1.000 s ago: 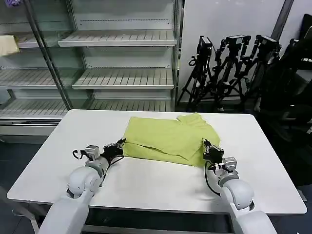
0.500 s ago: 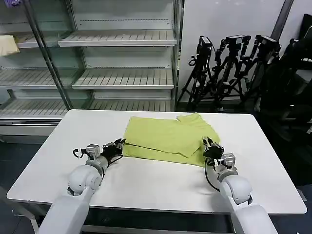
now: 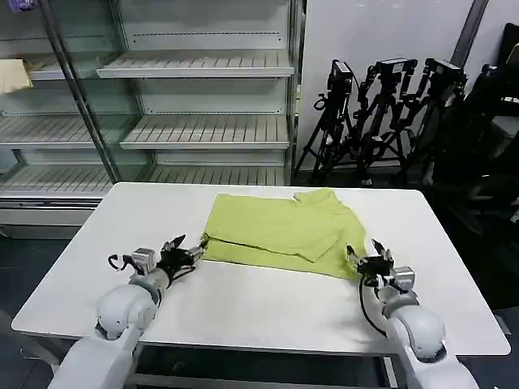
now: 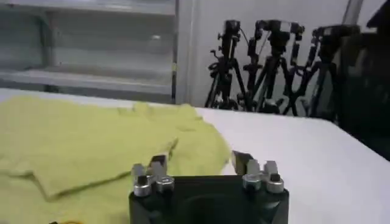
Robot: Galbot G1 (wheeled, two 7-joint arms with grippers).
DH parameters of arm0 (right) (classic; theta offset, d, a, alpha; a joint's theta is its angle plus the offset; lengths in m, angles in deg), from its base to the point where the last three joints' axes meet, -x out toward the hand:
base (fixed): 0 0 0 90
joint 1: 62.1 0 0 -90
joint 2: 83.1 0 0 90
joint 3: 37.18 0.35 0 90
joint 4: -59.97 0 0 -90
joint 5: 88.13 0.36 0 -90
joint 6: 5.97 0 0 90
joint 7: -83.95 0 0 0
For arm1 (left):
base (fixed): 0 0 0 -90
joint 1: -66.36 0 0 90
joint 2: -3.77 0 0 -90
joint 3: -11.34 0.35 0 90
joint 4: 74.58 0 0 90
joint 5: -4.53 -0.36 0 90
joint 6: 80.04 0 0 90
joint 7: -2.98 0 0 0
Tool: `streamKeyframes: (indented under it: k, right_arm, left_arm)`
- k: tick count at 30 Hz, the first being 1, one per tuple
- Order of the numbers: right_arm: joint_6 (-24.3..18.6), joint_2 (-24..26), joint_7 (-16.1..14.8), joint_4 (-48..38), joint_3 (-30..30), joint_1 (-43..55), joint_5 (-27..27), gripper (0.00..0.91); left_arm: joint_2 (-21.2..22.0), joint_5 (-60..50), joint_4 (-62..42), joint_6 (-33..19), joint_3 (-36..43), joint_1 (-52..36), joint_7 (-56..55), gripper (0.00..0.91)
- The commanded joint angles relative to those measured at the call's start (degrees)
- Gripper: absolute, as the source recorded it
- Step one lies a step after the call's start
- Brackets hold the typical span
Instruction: Fold and organize the clothes.
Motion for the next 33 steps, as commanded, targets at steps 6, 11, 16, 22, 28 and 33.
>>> streamKeyframes:
  k: [6,11,16,22,28,33]
  right_arm:
    - [2.7,0.5,0.5,4.4,2.3,-8.5,4.0,0.0]
    - [2.3,0.0,0.3,4.2,1.6,-7.8,3.8,0.0]
    - [2.0,-0.3,0.0,3.6,1.2,-7.3,3.7,0.0]
    - [1.3,-0.4,-0.3,7.1,2.1,-9.7,3.3,0.0]
    - [0.2,-0.5,-1.9,15.3,5.4,-18.4,0.3,0.0]
    - [-2.1,-1.1,-4.0,20.8,8.5,-26.9,-3.5,0.0]
  left_arm:
    - [-0.3,-3.5,-1.8,0.5,1.7,1.7,-1.8,0.02]
    - [0.1,-3.6,-1.6,0.5,1.4,1.8,-1.8,0.02]
    - [0.1,-4.0,-1.0,0.5,1.6,3.1,-1.4,0.02]
    - [-0.7,-5.0,2.8,0.5,0.3,6.7,-1.1,0.01]
    - [-3.1,-4.8,13.4,0.5,-5.5,17.6,-1.2,0.01]
    - [-4.6,-4.6,23.1,0.5,-11.5,29.7,-1.4,0.01]
